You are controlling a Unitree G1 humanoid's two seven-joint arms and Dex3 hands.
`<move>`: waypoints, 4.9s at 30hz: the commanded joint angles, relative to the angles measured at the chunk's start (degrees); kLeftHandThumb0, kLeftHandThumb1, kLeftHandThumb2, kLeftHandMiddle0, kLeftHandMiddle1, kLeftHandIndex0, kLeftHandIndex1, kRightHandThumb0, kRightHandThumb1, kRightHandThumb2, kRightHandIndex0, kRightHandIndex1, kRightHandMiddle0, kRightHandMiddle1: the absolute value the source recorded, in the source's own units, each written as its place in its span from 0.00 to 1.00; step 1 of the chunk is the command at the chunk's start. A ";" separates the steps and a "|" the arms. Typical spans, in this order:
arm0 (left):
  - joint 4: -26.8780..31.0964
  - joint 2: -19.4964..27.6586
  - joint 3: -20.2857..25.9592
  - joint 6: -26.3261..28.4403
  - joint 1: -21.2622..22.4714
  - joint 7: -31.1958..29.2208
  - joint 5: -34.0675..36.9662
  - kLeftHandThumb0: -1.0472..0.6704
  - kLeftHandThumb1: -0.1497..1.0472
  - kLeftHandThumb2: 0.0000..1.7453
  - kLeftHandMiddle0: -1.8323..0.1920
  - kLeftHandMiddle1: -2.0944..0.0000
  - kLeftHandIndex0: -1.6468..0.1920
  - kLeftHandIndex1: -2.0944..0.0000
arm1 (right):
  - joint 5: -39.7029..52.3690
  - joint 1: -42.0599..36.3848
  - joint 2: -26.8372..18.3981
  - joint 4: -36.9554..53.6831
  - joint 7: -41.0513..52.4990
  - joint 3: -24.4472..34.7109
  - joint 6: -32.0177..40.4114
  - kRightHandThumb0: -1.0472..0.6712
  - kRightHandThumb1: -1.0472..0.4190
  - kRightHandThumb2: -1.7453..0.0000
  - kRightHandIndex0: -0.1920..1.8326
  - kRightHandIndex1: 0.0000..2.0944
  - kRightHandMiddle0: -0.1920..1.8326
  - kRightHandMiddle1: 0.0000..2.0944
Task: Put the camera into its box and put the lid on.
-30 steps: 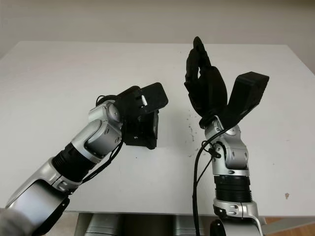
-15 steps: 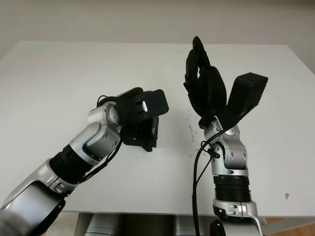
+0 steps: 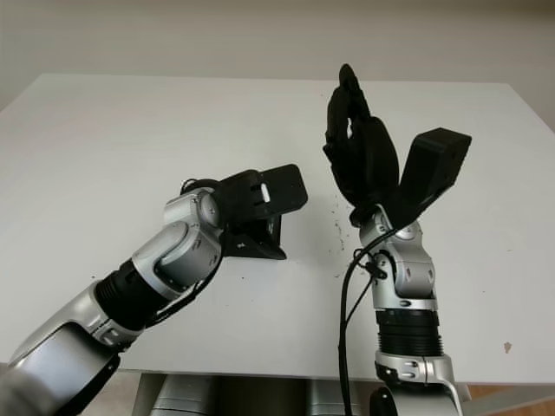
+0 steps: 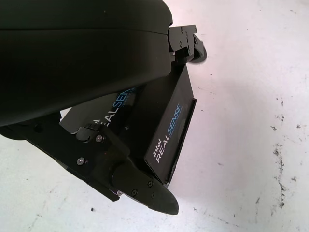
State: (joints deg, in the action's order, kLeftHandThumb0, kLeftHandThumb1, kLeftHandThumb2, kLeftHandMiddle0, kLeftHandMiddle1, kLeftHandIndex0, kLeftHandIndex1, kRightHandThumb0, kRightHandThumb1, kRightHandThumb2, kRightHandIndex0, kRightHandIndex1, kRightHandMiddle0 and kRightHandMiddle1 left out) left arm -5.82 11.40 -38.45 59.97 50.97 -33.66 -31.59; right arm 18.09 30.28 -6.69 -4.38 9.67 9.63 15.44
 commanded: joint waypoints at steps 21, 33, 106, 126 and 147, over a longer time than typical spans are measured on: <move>9.39 4.29 6.82 -4.03 -1.28 -2.74 8.36 0.13 1.00 0.29 1.00 1.00 1.00 1.00 | -0.04 0.58 -0.54 0.04 0.01 0.36 0.09 0.20 0.00 0.63 0.02 0.03 0.05 0.03; 16.03 9.34 22.83 -25.30 -11.11 10.38 11.78 0.12 1.00 0.26 1.00 1.00 1.00 1.00 | -0.88 1.36 -2.46 -0.61 0.14 0.70 0.06 0.18 0.00 0.63 0.01 0.02 0.05 0.03; -0.97 22.86 27.03 -65.71 -21.33 -0.41 10.11 0.07 0.93 0.03 0.96 0.98 0.96 0.98 | 4.12 6.60 -10.17 -0.11 -0.35 5.45 6.45 0.17 0.00 0.61 0.04 0.02 0.04 0.05; -2.67 21.81 25.24 -65.93 -22.58 3.21 7.08 0.09 0.90 0.03 0.96 0.97 0.96 0.97 | -1.17 0.08 -8.94 2.58 3.09 -0.96 5.75 0.18 0.00 0.61 0.03 0.02 0.05 0.05; -1.71 20.59 24.99 -62.94 -22.92 3.17 7.38 0.14 0.88 0.03 0.96 0.97 0.95 0.97 | -8.35 -2.49 -6.83 0.59 1.83 -2.76 -6.23 0.18 0.00 0.59 0.00 0.00 0.00 0.00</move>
State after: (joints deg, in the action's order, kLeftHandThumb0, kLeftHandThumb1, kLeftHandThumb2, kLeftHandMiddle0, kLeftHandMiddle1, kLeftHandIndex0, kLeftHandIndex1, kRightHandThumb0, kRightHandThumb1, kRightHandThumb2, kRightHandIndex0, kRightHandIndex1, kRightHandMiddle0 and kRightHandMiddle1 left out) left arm -8.12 32.36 -13.21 -3.11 28.26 -30.71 -24.46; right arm 9.71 27.82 -13.74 -3.91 11.44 6.67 9.88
